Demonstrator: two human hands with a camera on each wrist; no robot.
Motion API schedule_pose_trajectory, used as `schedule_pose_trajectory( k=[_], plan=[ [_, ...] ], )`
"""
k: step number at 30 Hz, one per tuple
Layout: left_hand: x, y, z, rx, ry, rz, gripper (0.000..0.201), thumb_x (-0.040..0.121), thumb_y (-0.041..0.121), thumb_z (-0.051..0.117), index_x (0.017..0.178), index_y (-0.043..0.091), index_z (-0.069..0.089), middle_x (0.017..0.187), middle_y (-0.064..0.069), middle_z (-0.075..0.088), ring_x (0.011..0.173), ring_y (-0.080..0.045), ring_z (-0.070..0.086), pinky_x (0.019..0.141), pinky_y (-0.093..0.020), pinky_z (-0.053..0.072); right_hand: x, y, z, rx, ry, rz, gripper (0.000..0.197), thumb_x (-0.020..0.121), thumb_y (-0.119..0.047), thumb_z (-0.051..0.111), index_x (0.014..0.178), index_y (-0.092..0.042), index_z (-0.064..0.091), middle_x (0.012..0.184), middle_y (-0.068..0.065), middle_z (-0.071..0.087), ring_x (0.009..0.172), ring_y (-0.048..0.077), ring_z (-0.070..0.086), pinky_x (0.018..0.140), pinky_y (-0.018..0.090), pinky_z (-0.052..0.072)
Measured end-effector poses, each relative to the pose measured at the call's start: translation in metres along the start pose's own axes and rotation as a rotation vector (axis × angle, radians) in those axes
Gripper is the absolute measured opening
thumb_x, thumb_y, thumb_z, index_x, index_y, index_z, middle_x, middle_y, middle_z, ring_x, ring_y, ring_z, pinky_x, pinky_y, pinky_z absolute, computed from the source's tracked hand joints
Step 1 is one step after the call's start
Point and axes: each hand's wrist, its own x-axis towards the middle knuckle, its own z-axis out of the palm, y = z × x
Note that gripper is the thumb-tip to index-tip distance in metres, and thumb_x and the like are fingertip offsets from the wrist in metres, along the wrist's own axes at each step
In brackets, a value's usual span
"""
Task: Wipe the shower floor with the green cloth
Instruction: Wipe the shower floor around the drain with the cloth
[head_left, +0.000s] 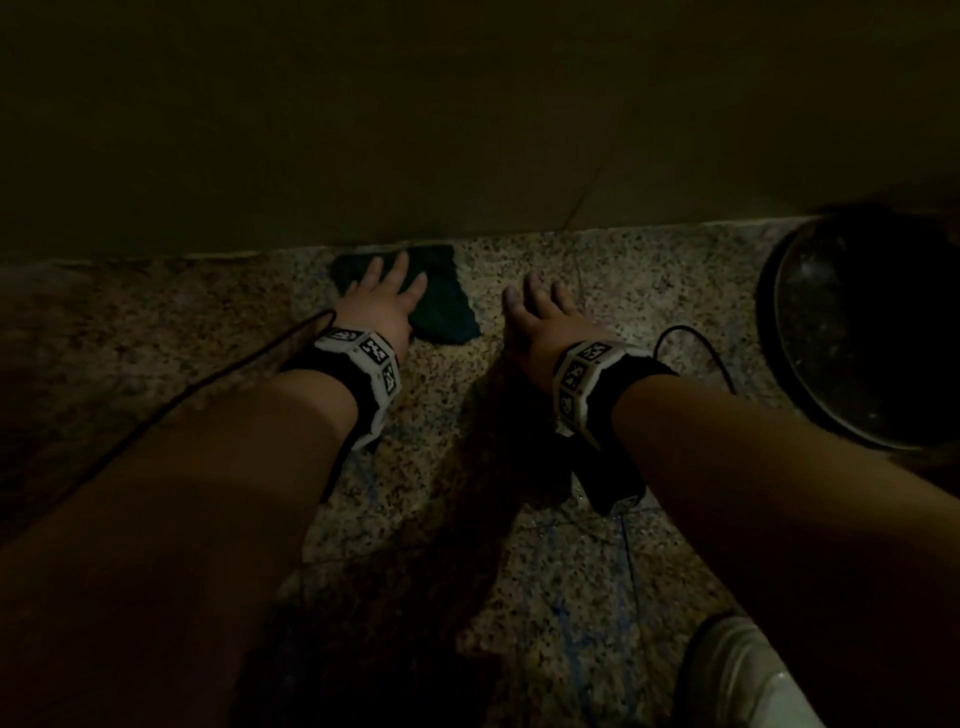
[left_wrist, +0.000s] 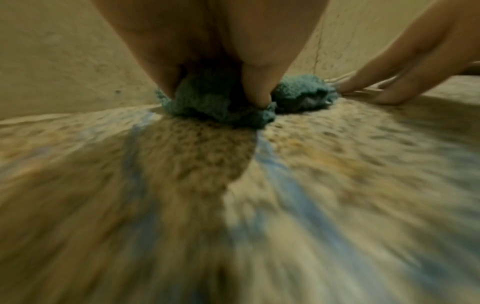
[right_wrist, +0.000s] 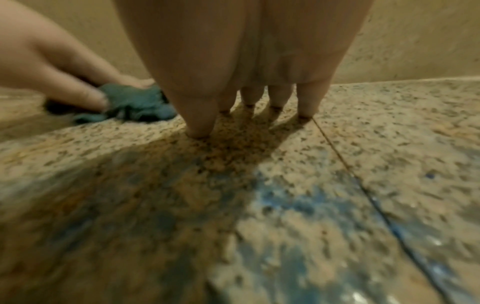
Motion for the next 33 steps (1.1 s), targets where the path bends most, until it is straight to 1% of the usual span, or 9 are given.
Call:
schedule_pose_trajectory(
  k=[6, 9, 13, 15, 19, 22, 24, 28, 33],
  plan=[
    [-0.024, -0.004, 0.02, 0.01, -0.051, -0.014, 0.071, 0.1, 0.005, 0.039, 0.151, 0.023, -0.007, 0.156, -0.003, -0.022, 0.145, -0.027, -0.012, 0.116, -0.043, 0.013, 0.002, -0.007, -0.002, -0.014, 0.019, 0.037, 0.07, 0.101, -0.031, 0.041, 0.15, -0.035, -0.009, 0.156, -0.005, -0.023, 0.145, 0.028, -0.015, 0.117, 0.054, 0.008],
    [-0.03, -0.008, 0.032, 0.013, -0.08, -0.017, 0.075, 0.099, 0.005, 0.043, 0.151, 0.025, -0.008, 0.156, -0.001, -0.023, 0.144, -0.027, -0.014, 0.117, -0.044, 0.015, 0.0, -0.014, -0.006, -0.019, 0.034, 0.032, 0.069, 0.1, -0.044, 0.038, 0.151, -0.031, -0.006, 0.158, -0.002, -0.018, 0.145, 0.029, -0.012, 0.116, 0.053, 0.011],
    [-0.026, -0.015, 0.031, 0.023, -0.106, 0.002, 0.081, 0.097, 0.009, 0.05, 0.15, 0.027, -0.008, 0.155, -0.002, -0.023, 0.144, -0.028, -0.014, 0.116, -0.044, 0.018, 0.003, -0.027, -0.001, -0.057, 0.003, 0.02, 0.073, 0.1, -0.03, 0.044, 0.148, -0.041, -0.01, 0.156, -0.005, -0.023, 0.145, 0.03, -0.015, 0.113, 0.058, 0.018],
    [-0.021, -0.018, 0.026, 0.04, -0.116, 0.014, 0.077, 0.098, 0.006, 0.046, 0.15, 0.027, -0.008, 0.156, -0.002, -0.022, 0.144, -0.028, -0.014, 0.116, -0.044, 0.02, 0.007, -0.029, 0.003, -0.041, -0.019, 0.04, 0.075, 0.1, -0.029, 0.045, 0.147, -0.042, -0.012, 0.155, -0.006, -0.026, 0.144, 0.03, -0.018, 0.114, 0.058, 0.017],
    [-0.008, -0.027, 0.005, 0.1, -0.081, 0.012, 0.076, 0.098, -0.001, 0.039, 0.15, 0.028, -0.008, 0.156, -0.003, -0.02, 0.145, -0.027, -0.011, 0.115, -0.042, 0.021, 0.004, -0.028, 0.004, -0.042, -0.014, 0.023, 0.074, 0.1, -0.038, 0.043, 0.147, -0.041, -0.013, 0.155, -0.004, -0.027, 0.144, 0.031, -0.018, 0.115, 0.052, 0.012],
    [0.004, -0.027, -0.018, 0.101, -0.086, -0.048, 0.073, 0.099, 0.005, 0.041, 0.15, 0.024, -0.008, 0.156, -0.007, -0.019, 0.145, -0.03, -0.01, 0.117, -0.045, 0.01, 0.002, -0.027, 0.004, -0.039, -0.003, 0.006, 0.072, 0.1, -0.042, 0.04, 0.148, -0.039, -0.013, 0.155, -0.003, -0.028, 0.143, 0.031, -0.019, 0.116, 0.049, 0.009],
    [0.009, -0.023, -0.028, 0.132, -0.137, -0.084, 0.074, 0.099, 0.009, 0.045, 0.15, 0.021, -0.008, 0.156, -0.009, -0.018, 0.144, -0.032, -0.009, 0.117, -0.047, 0.007, 0.001, -0.026, 0.004, -0.028, -0.008, 0.006, 0.072, 0.099, -0.044, 0.039, 0.148, -0.039, -0.013, 0.154, -0.004, -0.028, 0.143, 0.03, -0.02, 0.116, 0.049, 0.009],
    [0.004, -0.016, -0.026, 0.238, -0.195, -0.118, 0.075, 0.098, 0.011, 0.046, 0.15, 0.015, -0.009, 0.157, -0.014, -0.012, 0.144, -0.034, 0.0, 0.114, -0.046, 0.013, 0.001, -0.026, 0.004, -0.009, 0.01, 0.006, 0.072, 0.099, -0.041, 0.041, 0.148, -0.041, -0.012, 0.155, -0.005, -0.026, 0.144, 0.028, -0.02, 0.116, 0.048, 0.007],
    [-0.008, -0.028, 0.007, 0.259, -0.279, -0.126, 0.082, 0.094, 0.01, 0.051, 0.151, 0.017, -0.008, 0.157, -0.012, -0.009, 0.144, -0.033, 0.003, 0.115, -0.048, 0.02, -0.001, -0.037, -0.002, -0.02, -0.004, 0.058, 0.073, 0.099, -0.031, 0.044, 0.149, -0.038, -0.009, 0.156, -0.004, -0.024, 0.144, 0.029, -0.017, 0.115, 0.051, 0.009]
  ],
)
